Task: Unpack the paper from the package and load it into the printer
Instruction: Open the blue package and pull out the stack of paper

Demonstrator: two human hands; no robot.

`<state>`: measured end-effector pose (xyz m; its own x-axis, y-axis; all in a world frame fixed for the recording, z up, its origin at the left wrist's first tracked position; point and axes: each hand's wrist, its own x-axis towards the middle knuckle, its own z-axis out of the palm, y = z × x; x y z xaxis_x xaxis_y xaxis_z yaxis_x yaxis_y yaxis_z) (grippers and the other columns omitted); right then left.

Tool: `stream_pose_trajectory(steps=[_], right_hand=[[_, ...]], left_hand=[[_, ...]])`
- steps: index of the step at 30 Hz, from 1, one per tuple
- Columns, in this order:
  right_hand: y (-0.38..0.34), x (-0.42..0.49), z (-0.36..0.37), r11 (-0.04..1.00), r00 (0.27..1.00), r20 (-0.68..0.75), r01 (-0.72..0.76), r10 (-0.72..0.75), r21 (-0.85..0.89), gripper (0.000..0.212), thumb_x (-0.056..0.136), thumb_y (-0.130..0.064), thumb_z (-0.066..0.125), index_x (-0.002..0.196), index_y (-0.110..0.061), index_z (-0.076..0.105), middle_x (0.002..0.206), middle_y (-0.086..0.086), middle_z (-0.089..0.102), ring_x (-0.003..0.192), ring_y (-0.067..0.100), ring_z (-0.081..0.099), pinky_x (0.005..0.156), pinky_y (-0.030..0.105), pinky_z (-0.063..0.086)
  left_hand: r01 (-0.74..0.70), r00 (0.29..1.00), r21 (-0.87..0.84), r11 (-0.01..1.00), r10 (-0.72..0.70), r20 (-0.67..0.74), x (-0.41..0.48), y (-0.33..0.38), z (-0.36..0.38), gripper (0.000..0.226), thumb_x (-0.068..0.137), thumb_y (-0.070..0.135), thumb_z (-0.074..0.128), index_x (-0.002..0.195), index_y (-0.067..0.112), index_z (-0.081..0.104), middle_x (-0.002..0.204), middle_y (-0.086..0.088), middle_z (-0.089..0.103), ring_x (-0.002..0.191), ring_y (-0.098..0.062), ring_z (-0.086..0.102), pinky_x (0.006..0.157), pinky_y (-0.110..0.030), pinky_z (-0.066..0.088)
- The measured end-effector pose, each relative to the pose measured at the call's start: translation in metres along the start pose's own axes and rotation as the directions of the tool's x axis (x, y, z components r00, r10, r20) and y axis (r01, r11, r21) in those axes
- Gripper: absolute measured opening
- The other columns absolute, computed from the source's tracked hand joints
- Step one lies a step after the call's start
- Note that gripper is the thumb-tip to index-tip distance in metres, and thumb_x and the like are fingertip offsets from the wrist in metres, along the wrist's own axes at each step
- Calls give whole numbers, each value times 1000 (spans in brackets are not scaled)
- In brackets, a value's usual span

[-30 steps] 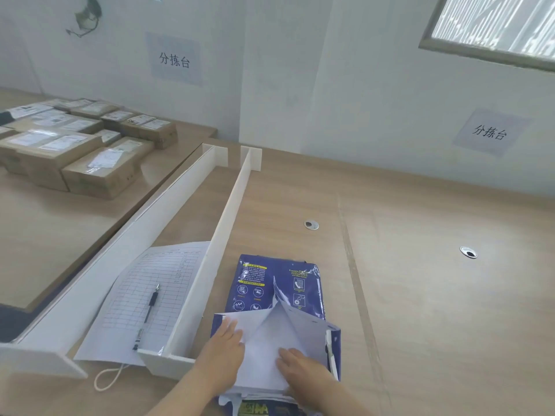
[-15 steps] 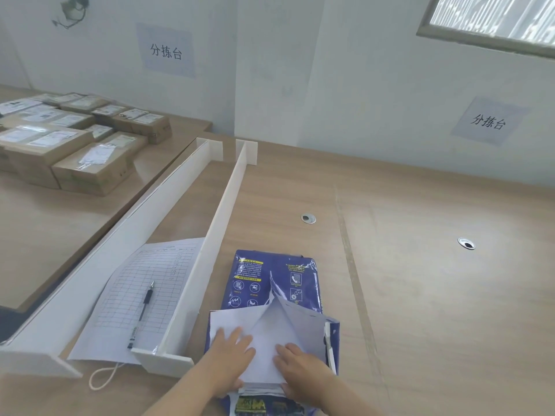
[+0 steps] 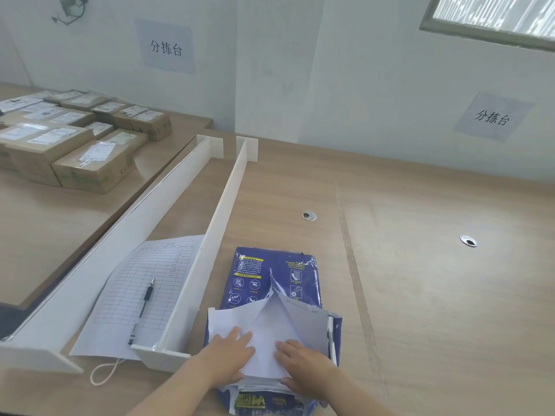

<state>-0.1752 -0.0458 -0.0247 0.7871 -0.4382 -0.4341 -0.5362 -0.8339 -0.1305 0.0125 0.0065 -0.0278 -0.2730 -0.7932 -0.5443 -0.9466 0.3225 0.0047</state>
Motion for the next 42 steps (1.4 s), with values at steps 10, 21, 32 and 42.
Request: stream_pose_trajectory(steps=[10, 21, 32, 42], right_hand=[[-8, 6, 0, 999, 999, -3, -50, 50, 14, 35, 94, -11, 44, 125, 4, 42, 136, 21, 39, 123, 37, 38, 86, 52, 46], [-26, 3, -11, 995, 996, 19, -88, 87, 41, 40, 83, 16, 44, 121, 7, 40, 122, 30, 47, 110, 42, 48, 52, 35, 24], [-36, -25, -56, 977, 966, -149, -202, 210, 72, 56, 82, 15, 39, 135, 0, 30, 127, 26, 46, 109, 44, 52, 71, 44, 35], [-38, -59, -108, 974, 914, -344, -226, 214, 5, 47, 82, 10, 39, 126, -3, 44, 120, 21, 53, 104, 39, 56, 73, 41, 39]], left_hand=[[0, 999, -45, 999, 2, 37, -2, -2, -5, 41, 95, 20, 32, 132, 4, 39, 156, -11, 16, 143, -32, 14, 106, -57, 33], [75, 981, -615, 785, -167, -95, -13, -6, -26, 38, 96, 31, 38, 129, 16, 51, 138, -1, 51, 130, -15, 41, 110, -26, 29], [85, 834, -902, 422, -526, -168, -26, -25, -45, 23, 94, 16, 38, 72, 14, 45, 81, -3, 52, 70, -16, 44, 62, -24, 34], [409, 845, -891, -199, -287, 451, -50, -14, -39, 63, 87, 59, 38, 88, -2, 52, 82, -22, 62, 69, -33, 63, 59, -34, 52]])
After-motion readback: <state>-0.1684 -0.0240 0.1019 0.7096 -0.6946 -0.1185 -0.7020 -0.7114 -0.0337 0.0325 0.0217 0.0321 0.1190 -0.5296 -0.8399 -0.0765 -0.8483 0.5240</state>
